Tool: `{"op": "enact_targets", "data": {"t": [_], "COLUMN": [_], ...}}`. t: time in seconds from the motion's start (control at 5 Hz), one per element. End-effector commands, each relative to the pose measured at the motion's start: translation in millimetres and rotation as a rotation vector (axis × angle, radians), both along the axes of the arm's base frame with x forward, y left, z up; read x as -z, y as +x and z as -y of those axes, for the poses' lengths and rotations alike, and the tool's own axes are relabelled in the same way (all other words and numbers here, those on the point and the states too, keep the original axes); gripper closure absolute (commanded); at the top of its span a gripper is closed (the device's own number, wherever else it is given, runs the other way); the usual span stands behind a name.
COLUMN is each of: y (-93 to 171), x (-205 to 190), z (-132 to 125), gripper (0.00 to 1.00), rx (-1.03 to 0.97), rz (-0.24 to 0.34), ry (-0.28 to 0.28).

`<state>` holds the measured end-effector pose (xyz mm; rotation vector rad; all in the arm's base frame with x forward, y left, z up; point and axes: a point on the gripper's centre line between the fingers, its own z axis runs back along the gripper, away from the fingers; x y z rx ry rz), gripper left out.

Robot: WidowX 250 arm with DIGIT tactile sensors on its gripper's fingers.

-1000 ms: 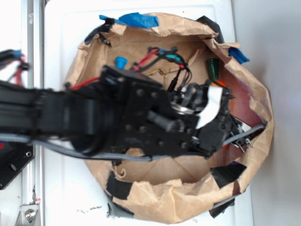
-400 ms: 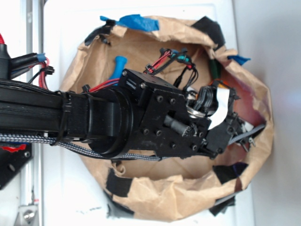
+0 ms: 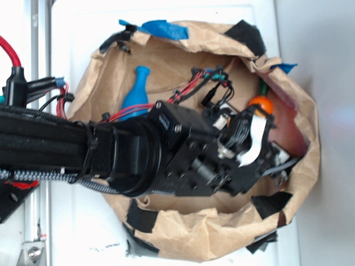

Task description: Grab the carrot.

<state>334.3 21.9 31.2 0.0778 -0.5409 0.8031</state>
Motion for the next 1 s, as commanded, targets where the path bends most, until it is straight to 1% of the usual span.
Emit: {"op": "enact_targets", "data": {"t": [0.0, 0.2, 0.4, 0.6, 0.8], "y": [-2.2, -2.9, -6.2, -12.8, -21.4], "x": [-9.9, -11.3, -12.8, -20.5, -20.4], "z": [1.3, 1.1, -2.1, -9.1, -11.6], "gripper": [0.0, 0.0, 0.0, 0.0, 0.0], "rx": [0.022, 0.03, 0.038, 0.055, 0.101], "rz": [0.0, -0.013, -0.057, -0.087, -0.137], "ry": [-0.045, -0.053, -0.072, -0.079, -0.085]}}
